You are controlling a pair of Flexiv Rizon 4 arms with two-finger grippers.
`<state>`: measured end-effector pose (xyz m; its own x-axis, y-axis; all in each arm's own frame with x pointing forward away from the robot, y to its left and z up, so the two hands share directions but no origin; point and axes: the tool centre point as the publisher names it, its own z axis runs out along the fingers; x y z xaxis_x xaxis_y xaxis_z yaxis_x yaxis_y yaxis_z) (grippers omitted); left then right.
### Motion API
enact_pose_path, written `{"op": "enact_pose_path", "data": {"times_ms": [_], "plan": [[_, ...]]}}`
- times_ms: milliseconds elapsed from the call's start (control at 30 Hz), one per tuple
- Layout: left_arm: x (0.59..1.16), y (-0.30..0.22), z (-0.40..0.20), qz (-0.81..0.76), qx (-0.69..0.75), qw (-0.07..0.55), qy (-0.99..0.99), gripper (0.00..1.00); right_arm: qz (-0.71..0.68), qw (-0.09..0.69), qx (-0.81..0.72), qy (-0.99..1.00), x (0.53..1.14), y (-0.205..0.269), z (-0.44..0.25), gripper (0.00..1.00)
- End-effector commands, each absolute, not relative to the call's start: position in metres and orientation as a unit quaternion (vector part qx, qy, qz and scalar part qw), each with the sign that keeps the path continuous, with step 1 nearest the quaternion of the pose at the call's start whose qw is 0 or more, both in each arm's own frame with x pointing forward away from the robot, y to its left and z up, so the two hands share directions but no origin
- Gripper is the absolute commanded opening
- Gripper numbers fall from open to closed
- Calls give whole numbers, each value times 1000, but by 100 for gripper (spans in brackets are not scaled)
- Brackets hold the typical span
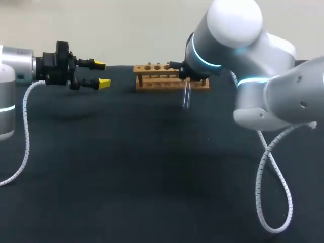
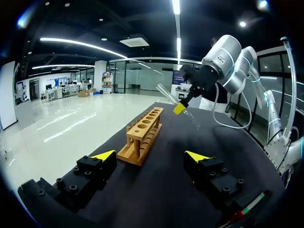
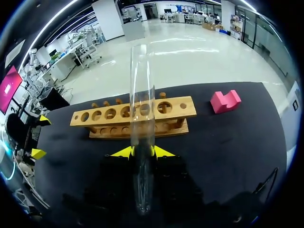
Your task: Grasp the test tube, adjust it, and insert it.
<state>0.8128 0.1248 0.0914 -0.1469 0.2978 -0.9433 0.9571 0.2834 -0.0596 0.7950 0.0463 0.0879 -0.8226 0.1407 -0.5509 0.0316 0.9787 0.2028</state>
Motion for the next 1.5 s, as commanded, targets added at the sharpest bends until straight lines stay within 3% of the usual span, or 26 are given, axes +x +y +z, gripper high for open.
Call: {"op": "enact_pose_path", "data": {"times_ms": [33, 1500], "plan": [[811, 125, 90, -365, 473, 453, 662, 100, 89, 335, 52, 937, 778, 39, 99, 0], [811, 125, 90, -365, 473, 453, 662, 100, 90, 356, 51, 929, 769, 28, 116, 0]]}}
